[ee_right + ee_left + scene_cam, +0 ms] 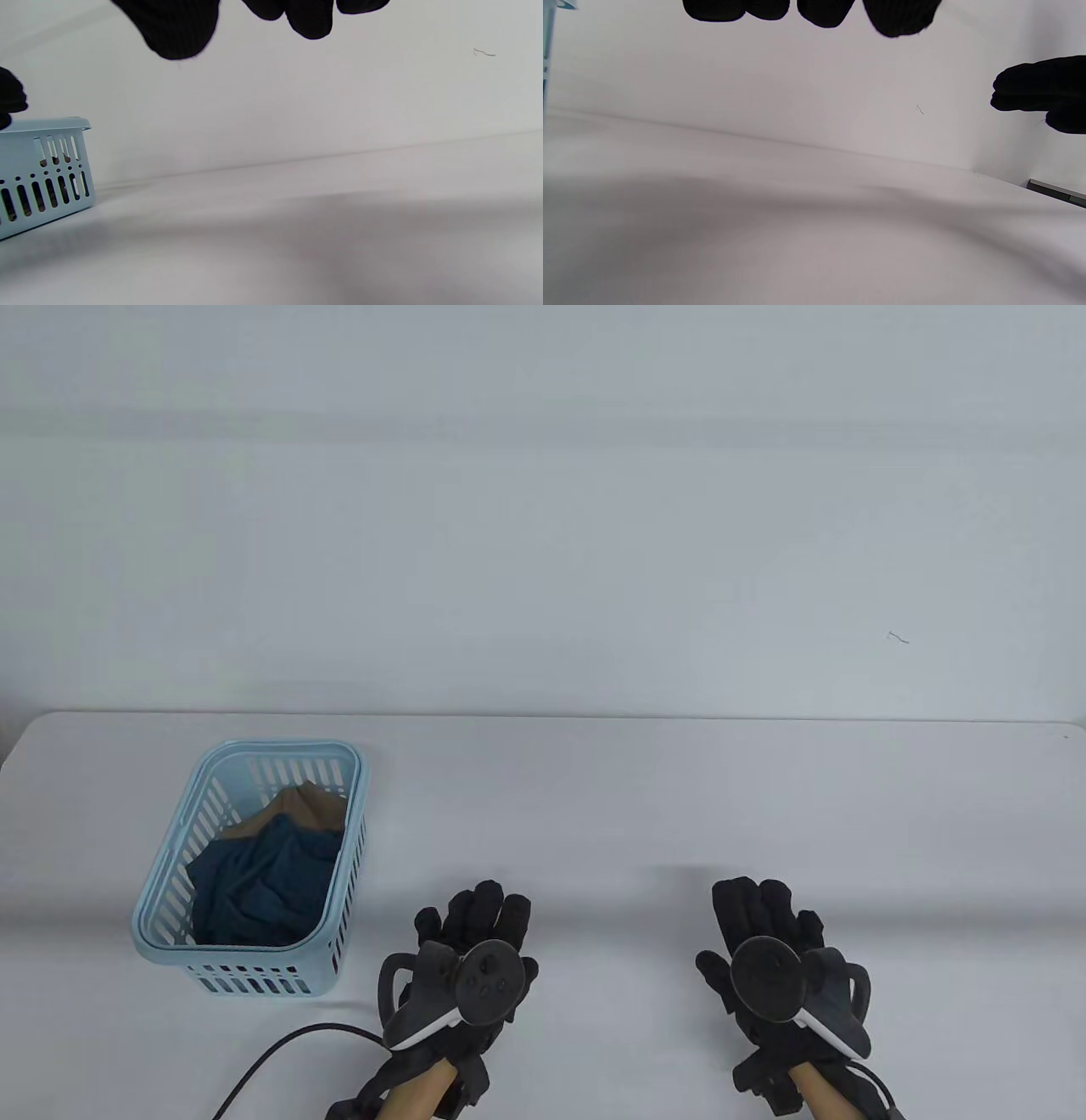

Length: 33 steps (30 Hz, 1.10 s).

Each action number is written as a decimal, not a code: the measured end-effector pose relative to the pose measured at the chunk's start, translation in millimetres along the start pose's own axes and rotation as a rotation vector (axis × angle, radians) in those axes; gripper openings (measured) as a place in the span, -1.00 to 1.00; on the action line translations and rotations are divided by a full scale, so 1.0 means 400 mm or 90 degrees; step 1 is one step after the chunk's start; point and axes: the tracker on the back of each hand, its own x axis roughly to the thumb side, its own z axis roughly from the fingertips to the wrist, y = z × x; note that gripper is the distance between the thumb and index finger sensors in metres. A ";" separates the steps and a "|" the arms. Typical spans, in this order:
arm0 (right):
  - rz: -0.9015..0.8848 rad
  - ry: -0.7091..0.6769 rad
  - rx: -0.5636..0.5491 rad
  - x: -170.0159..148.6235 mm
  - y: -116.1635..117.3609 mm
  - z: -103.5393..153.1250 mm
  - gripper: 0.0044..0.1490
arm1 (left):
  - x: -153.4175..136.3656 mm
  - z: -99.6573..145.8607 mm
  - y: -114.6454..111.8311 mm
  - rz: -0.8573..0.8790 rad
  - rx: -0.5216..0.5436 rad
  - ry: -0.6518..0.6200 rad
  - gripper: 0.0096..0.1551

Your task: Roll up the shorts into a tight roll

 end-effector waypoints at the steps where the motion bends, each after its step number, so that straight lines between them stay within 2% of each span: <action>1: 0.004 -0.002 0.002 0.003 0.002 0.000 0.00 | 0.001 0.000 -0.002 0.000 -0.001 -0.001 -0.22; 17: 0.012 -0.011 0.016 0.013 0.012 -0.001 -0.01 | -0.009 -0.007 -0.025 0.000 -0.038 0.000 -0.23; 33: 0.014 -0.019 0.040 0.019 0.019 0.000 -0.02 | -0.021 -0.006 -0.030 0.012 -0.039 0.007 -0.23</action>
